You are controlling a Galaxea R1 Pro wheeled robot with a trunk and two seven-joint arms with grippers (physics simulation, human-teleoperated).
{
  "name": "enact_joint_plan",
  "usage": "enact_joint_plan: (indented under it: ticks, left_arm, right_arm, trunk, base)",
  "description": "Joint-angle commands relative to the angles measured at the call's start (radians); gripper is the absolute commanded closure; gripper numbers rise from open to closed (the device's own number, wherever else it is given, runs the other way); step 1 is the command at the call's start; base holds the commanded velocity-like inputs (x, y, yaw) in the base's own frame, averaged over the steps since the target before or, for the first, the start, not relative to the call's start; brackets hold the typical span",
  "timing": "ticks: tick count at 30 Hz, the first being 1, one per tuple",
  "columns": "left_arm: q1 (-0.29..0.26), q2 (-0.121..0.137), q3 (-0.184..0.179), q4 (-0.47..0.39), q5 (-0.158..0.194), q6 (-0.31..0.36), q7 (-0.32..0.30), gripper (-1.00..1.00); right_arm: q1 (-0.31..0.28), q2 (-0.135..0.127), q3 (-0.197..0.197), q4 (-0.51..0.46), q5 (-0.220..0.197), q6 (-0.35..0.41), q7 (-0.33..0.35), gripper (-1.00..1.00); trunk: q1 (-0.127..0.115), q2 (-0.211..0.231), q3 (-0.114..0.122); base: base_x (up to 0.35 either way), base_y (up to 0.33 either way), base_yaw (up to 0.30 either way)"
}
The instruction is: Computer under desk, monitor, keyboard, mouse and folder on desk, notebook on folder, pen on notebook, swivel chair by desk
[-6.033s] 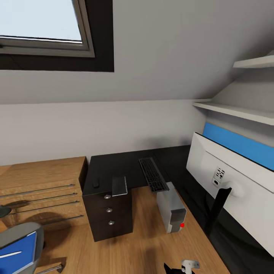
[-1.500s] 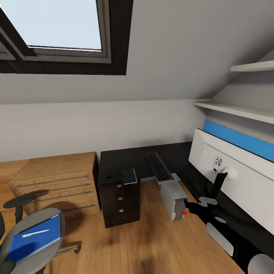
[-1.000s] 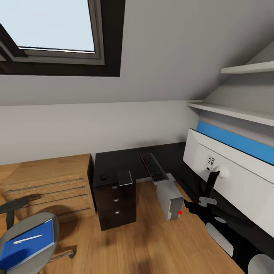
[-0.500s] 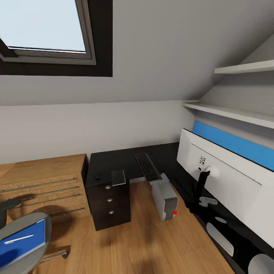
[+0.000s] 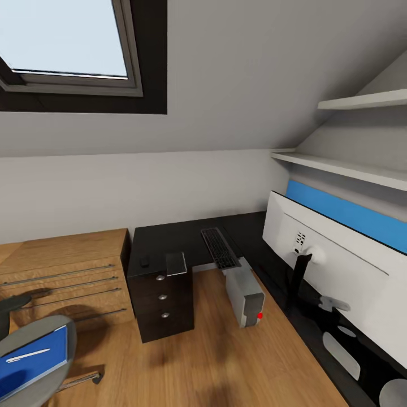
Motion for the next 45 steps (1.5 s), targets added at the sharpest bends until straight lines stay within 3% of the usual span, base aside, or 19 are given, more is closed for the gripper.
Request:
enact_joint_plan:
  ticks: [1, 10, 20, 34, 45]
  left_arm:
    - [-0.001, 0.0, -0.009, 0.0, 0.007, -0.003, 0.005, -1.0]
    - [0.0, 0.0, -0.009, 0.0, 0.007, -0.003, 0.004, -1.0]
    - [-0.001, 0.001, -0.009, 0.0, 0.007, -0.004, 0.005, -1.0]
    - [-0.001, 0.003, -0.006, 0.0, 0.012, -0.009, 0.006, -1.0]
    - [0.0, 0.003, -0.005, 0.001, 0.016, -0.081, 0.006, -1.0]
  right_arm:
    - [-0.001, -0.001, 0.007, 0.001, -0.01, -0.008, -0.007, -1.0]
    - [-0.002, 0.0, 0.002, 0.009, 0.002, -0.028, -0.01, -1.0]
    - [-0.002, -0.001, 0.0, 0.073, 0.003, -0.16, -0.017, -1.0]
    - [-0.002, -0.004, 0.004, 0.079, 0.004, -0.211, -0.015, -1.0]
    - [-0.002, -0.004, 0.005, 0.078, 0.005, -0.214, -0.014, -1.0]
  trunk:
    - [0.001, -0.002, -0.002]
    - [0.001, -0.002, -0.002]
    - [0.001, -0.002, -0.002]
    - [0.001, -0.002, -0.002]
    - [0.001, -0.002, -0.002]
  base:
    - [0.008, 0.0, 0.0]
    - [0.156, -0.005, 0.0]
    - [0.033, -0.045, 0.0]
    - [0.001, -0.066, 0.0]
    - [0.0, -0.001, -0.162]
